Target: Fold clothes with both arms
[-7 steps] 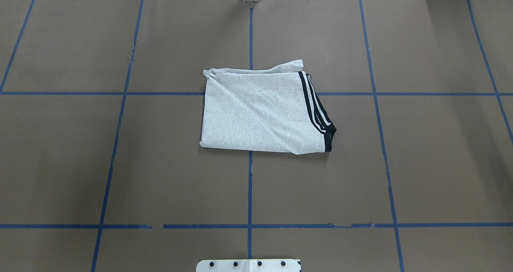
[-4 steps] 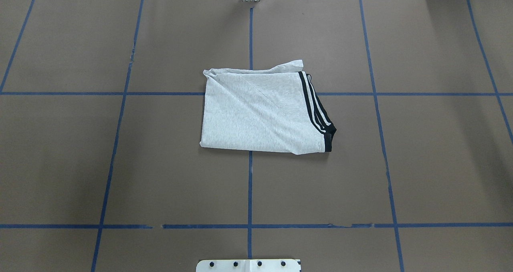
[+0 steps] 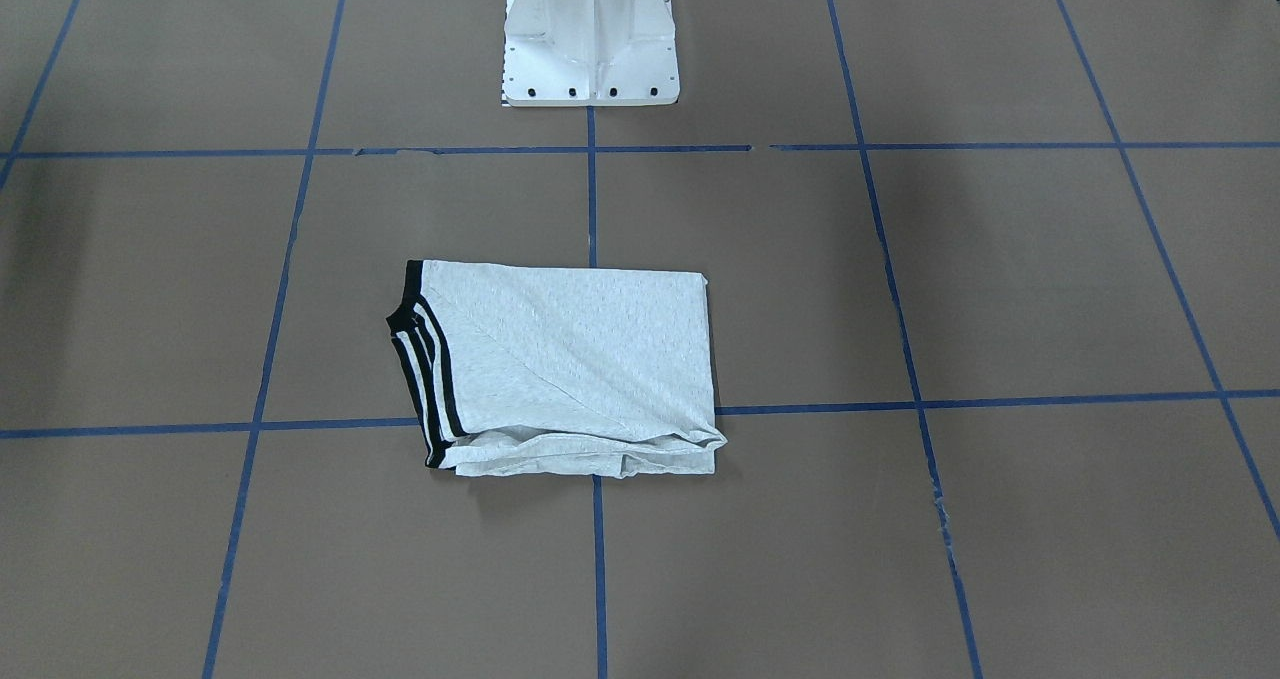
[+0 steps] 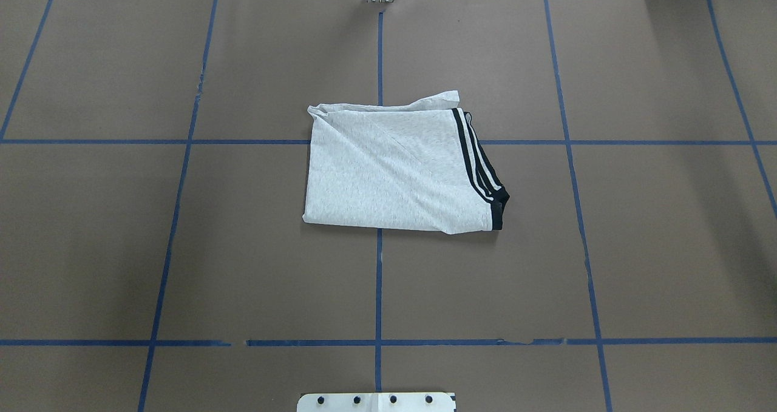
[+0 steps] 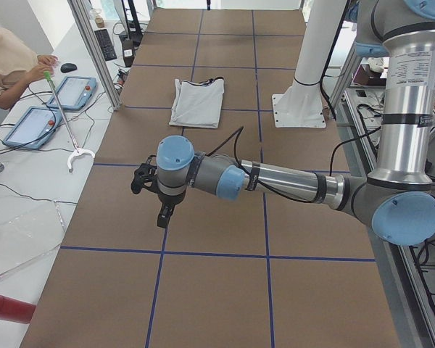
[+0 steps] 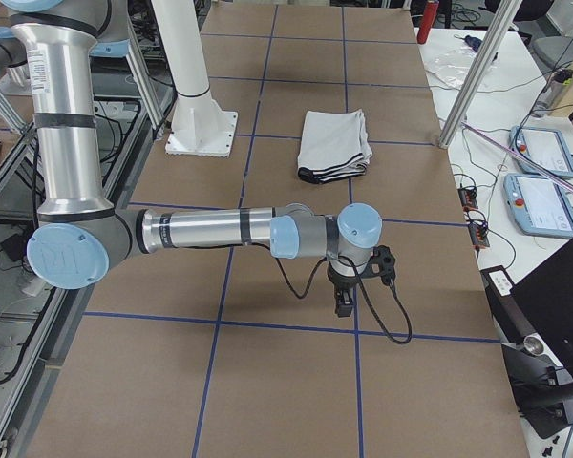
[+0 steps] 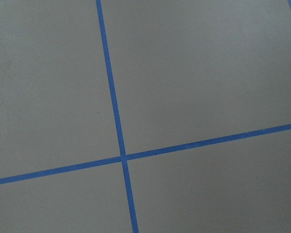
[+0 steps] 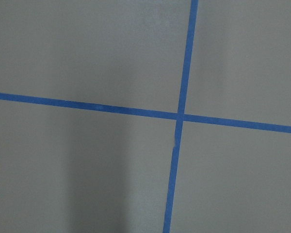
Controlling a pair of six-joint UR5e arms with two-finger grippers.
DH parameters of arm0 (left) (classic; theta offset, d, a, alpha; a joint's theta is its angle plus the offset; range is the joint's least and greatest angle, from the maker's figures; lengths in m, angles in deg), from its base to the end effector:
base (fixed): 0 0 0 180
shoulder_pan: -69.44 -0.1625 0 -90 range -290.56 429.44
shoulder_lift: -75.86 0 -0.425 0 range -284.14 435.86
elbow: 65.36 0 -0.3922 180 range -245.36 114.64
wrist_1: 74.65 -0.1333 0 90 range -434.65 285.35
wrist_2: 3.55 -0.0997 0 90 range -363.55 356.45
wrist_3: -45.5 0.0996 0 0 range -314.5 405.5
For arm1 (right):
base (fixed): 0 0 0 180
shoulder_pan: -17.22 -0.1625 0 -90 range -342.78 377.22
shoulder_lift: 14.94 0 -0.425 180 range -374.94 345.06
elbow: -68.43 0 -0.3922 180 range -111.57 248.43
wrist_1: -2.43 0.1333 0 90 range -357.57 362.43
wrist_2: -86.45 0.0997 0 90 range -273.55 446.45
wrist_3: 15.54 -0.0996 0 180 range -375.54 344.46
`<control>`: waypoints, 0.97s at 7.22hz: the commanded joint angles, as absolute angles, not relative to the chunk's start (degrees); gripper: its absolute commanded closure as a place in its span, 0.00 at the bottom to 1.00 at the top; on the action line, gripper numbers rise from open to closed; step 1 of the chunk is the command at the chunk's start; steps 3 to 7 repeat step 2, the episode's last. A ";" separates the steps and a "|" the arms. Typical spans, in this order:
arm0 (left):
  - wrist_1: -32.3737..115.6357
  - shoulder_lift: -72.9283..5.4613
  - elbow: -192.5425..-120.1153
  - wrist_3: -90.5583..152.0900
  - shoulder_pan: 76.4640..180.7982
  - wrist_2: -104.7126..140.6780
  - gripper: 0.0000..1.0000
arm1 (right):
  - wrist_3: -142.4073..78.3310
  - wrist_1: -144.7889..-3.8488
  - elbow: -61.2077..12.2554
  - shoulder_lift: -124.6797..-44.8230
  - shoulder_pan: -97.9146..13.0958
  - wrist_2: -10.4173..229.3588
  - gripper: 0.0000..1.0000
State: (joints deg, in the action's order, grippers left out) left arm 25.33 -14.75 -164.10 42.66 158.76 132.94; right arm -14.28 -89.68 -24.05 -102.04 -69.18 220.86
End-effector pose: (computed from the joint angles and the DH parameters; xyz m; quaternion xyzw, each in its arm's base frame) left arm -0.0550 -0.5090 0.5555 0.1422 0.3936 0.0492 0.9069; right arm 0.0311 -0.5185 0.6155 0.0187 -0.3782 -0.0500 0.9242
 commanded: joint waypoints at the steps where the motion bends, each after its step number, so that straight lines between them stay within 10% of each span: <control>1: 26.59 -14.67 -164.24 42.86 158.82 132.86 0.00 | -14.31 -89.68 -24.12 -102.04 -69.17 220.83 0.00; 7: 26.69 -14.67 -164.24 42.86 158.82 132.86 0.00 | -14.22 -89.68 -24.03 -102.04 -69.17 220.83 0.00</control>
